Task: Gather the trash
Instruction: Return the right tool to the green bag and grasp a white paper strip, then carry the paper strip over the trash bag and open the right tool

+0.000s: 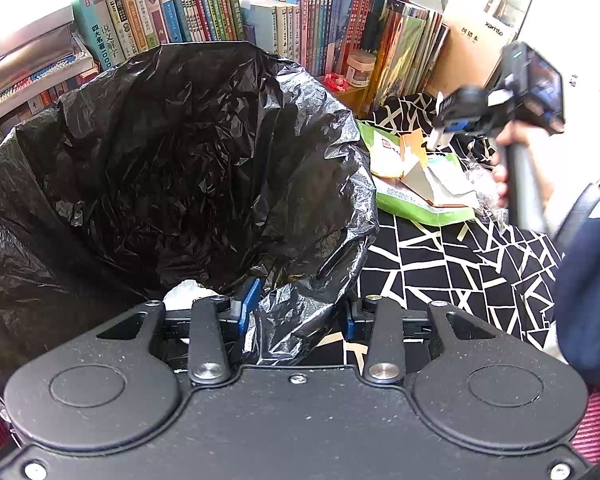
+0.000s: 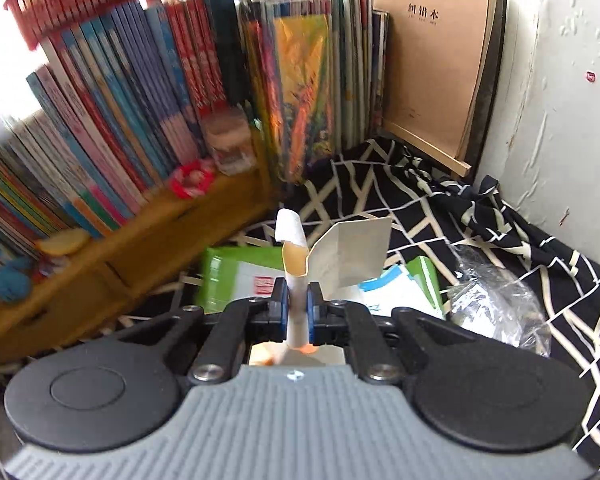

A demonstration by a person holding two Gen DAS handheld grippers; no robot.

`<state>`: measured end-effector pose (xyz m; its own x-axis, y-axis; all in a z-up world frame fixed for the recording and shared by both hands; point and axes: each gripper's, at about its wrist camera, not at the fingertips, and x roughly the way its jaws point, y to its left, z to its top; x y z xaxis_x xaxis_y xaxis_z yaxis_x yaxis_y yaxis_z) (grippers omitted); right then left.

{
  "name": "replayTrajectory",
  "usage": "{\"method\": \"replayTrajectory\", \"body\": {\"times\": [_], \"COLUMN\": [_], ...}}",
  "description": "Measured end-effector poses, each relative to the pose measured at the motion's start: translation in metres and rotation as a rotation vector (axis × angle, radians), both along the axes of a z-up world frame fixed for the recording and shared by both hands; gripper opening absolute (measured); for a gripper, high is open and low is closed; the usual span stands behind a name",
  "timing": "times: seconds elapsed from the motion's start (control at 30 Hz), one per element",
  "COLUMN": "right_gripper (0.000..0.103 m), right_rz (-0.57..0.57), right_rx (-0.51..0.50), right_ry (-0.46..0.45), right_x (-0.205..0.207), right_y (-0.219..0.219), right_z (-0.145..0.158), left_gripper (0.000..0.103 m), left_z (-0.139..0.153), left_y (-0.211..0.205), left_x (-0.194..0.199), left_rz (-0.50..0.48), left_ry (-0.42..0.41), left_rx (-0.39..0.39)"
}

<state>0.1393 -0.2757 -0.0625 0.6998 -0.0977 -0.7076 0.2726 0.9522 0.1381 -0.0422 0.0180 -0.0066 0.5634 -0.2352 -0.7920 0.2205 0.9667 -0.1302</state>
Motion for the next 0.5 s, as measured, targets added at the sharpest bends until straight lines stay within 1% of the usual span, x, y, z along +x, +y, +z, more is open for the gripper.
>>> {"method": "replayTrajectory", "body": {"times": [0.1,0.17,0.23,0.3,0.4,0.5], "right_gripper": [0.013,0.013,0.013,0.013,0.013,0.015], "right_rz": [0.043,0.086,0.111,0.156,0.271,0.439], "right_rx": [0.088,0.132,0.180,0.240,0.298,0.367], "right_ry": [-0.070,-0.167,-0.255,-0.293,-0.326,-0.396], "right_x": [-0.018,-0.037,-0.052,-0.058,-0.063,-0.076], "right_y": [0.007,0.017,0.025,0.032,0.048,0.068], "right_z": [0.028,0.050,0.064,0.073,0.086,0.102], "left_gripper": [0.037,0.037,0.037,0.037,0.037,0.037], "left_z": [0.000,0.000,0.000,0.000,0.001,0.001], "left_y": [-0.001,-0.001,-0.001,-0.002,-0.002,-0.002], "left_x": [-0.001,-0.001,-0.001,-0.001,-0.002,-0.003], "left_rz": [-0.001,-0.001,0.000,0.002,0.001,0.001], "left_ry": [-0.002,-0.003,-0.003,-0.004,-0.008,-0.009], "left_rx": [0.000,0.001,0.002,0.005,0.010,0.010]}}
